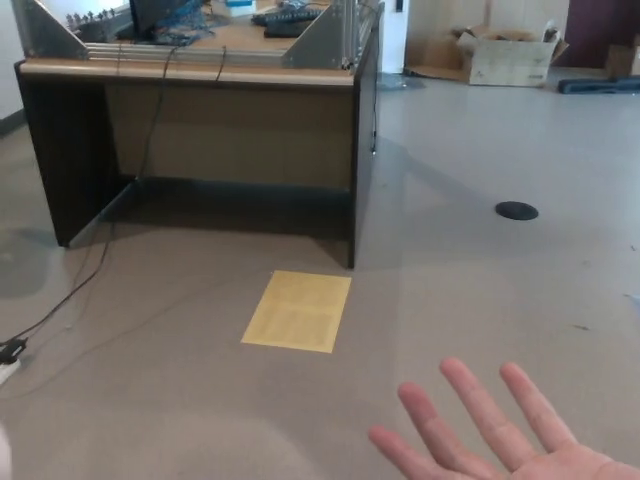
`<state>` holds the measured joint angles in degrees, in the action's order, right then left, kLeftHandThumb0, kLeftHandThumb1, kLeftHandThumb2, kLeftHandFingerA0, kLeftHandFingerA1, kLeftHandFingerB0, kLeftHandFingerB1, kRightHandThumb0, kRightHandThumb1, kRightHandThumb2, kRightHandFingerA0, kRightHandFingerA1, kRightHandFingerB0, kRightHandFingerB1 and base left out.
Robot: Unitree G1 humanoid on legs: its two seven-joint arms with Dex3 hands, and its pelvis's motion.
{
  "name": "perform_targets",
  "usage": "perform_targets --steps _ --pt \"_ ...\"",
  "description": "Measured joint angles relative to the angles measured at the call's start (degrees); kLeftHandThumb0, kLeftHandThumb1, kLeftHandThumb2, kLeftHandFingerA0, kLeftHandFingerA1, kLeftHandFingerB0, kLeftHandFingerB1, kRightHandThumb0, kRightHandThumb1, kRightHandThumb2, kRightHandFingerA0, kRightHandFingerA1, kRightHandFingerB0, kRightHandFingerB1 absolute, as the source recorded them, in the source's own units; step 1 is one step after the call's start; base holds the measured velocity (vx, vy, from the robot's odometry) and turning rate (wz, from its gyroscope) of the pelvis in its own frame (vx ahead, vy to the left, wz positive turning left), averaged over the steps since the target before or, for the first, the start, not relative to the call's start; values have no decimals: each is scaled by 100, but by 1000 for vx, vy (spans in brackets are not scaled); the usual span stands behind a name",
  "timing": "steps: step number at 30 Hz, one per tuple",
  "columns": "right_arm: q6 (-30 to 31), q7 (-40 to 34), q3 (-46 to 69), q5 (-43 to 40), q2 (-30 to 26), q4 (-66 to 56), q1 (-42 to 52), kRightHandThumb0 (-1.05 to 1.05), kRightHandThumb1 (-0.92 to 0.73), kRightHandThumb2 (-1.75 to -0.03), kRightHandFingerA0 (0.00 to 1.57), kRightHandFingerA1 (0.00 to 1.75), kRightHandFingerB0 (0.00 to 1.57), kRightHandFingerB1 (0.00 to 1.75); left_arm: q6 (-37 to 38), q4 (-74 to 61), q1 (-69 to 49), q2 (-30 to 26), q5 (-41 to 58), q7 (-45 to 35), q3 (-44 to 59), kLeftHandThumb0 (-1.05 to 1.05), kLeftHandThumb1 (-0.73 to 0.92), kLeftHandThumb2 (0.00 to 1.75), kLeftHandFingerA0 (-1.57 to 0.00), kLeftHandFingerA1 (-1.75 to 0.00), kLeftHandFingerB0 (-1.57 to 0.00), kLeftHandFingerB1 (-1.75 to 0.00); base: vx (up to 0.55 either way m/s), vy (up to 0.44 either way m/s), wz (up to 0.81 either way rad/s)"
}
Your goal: The robot extends its left hand to pick up an emotional support dumpling from the palm of a person and brings its hand down by its side. Then it extends its arm again to hand the dumpling back to the person.
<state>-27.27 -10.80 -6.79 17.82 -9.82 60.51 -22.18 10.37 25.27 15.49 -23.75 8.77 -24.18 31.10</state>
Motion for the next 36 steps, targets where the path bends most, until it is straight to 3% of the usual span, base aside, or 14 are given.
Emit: perform_targets --steps 4,13,20,21,25,30,35,36 --pt "-1 -1 1 -1 8 12 6 -28 -62 -59 82 56 70 48 -73 -509 1142 -512 88 -95 -237 -13 74 74 -95 -128 -87 -92 0 0 0" --pt "-9 -15 14 -3 -44 -4 196 -28 -62 -58 82 54 69 48 -673 -1989 3241 -1049 157 -519 -1689 -14 72 67 -98 -125 -91 -84 0 0 0" --pt "-29 -35 30 0 -152 -148 329 -27 -61 -59 82 54 70 48 -1249 -2327 4435 -841 104 -770 -2907 -10 69 72 -100 -124 -91 -85 0 0 0" --pt "-29 -41 32 0 -163 -178 339 -27 -62 -59 80 54 70 49 -1332 -2358 4567 -810 96 -800 -3017 -12 71 64 -92 -125 -90 -76 0 0 0" --pt "-25 -30 55 -12 -177 -216 325 -27 -62 -59 81 55 70 49 -1692 -2503 5139 -523 32 -847 -3516 -8 71 68 -94 -126 -90 -83 -3 -2 2" --pt "-26 -20 69 -20 -179 -214 199 -27 -61 -59 82 54 70 49 -1920 -2567 5443 -315 -8 -880 -3740 -3 68 76 -95 -130 -91 -83 0 0 0" --pt "-16 -17 81 -21 -213 -173 16 -29 -63 -59 82 62 67 48 -2065 -3235 5437 193 -126 -910 -4368 -15 70 73 -88 -135 -90 -82 -5 -1 1" --pt "-20 -19 80 -21 -229 -179 56 -29 -63 -59 81 56 68 48 -2105 -3469 5356 287 -145 -929 -4539 -16 68 76 -89 -149 -87 -104 0 0 0"
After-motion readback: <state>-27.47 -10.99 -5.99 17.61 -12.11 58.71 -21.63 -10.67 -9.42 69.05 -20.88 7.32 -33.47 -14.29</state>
